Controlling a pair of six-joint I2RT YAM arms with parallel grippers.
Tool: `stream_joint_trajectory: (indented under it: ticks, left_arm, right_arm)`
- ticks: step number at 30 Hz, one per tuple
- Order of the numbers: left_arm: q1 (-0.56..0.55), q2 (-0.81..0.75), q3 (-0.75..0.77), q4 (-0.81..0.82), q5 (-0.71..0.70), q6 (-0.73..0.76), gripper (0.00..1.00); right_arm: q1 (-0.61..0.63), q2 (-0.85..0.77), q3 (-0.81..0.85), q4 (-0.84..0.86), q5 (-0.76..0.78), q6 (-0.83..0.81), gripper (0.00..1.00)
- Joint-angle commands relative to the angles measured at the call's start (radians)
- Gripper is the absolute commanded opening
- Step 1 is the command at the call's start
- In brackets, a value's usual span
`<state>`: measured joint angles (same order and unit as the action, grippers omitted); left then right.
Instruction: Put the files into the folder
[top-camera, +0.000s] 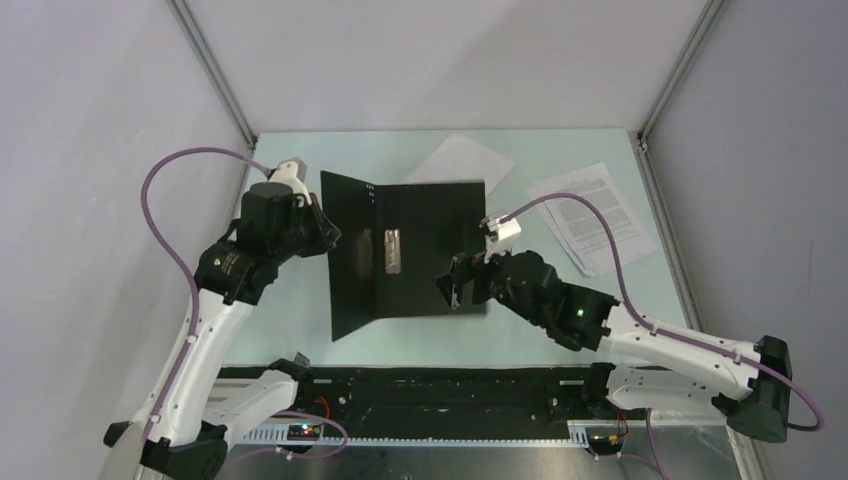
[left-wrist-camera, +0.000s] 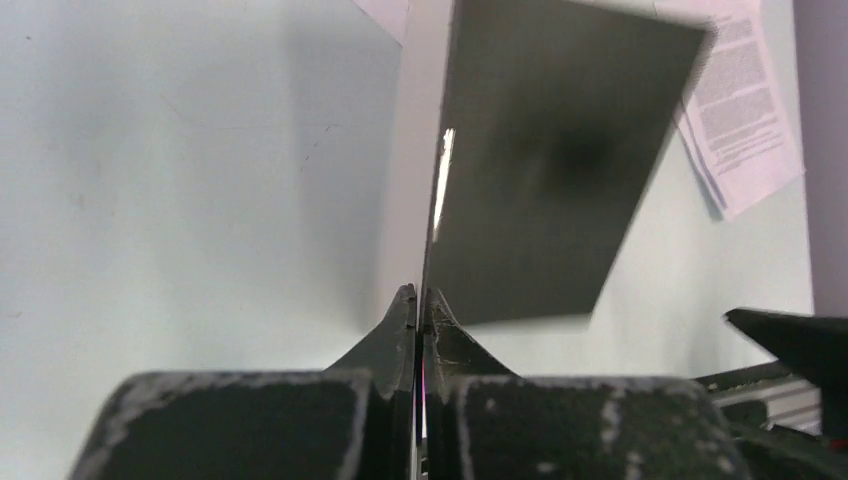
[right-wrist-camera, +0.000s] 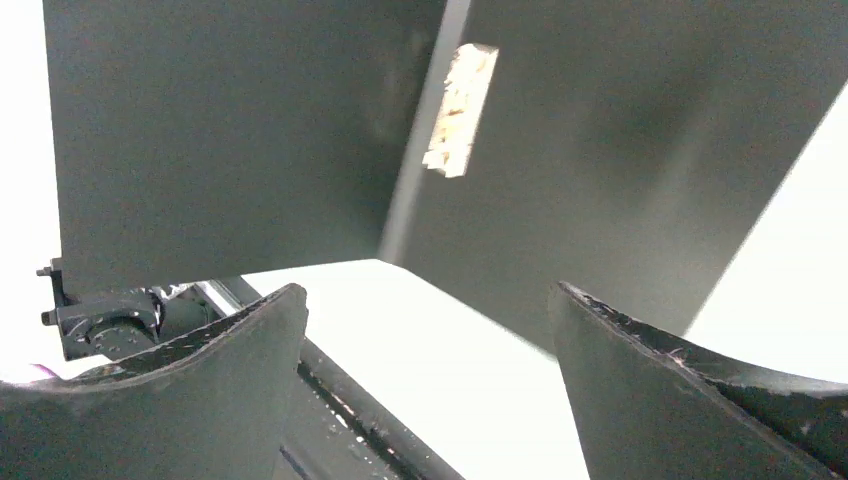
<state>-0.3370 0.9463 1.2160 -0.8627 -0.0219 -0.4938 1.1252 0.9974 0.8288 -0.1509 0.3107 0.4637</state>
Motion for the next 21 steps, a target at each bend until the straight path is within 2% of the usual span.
stream_joint_trajectory:
  ticks: [1,4,8,12,16,21]
  left_arm:
    - [-0.008,-0.003,0.028,-0.089,0.001,0.062,0.0]
    - [-0.009,0.014,0.049,-0.079,-0.021,0.028,0.0]
    - [-0.009,0.016,0.049,-0.056,0.048,0.044,0.0]
    - [-0.009,-0.001,-0.001,-0.005,0.174,0.048,0.0]
    - [-0.008,-0.018,-0.057,0.088,0.253,0.01,0.0]
    - [-0.008,-0.007,-0.111,0.209,0.261,-0.057,0.0]
  right_arm:
    - [0.034,-0.063,0.007,0.042,0.013,-0.118,0.95]
    - [0.077,-0.08,-0.02,0.05,-0.001,-0.164,0.96]
    - [0.061,-0.098,-0.022,0.006,0.041,-0.129,0.96]
    - [-0.029,-0.121,-0.021,-0.037,0.059,-0.071,0.97]
    - [-0.179,-0.12,-0.014,-0.077,-0.003,-0.008,0.97]
    - [-0.278,-0.047,0.005,-0.11,-0.07,0.03,0.97]
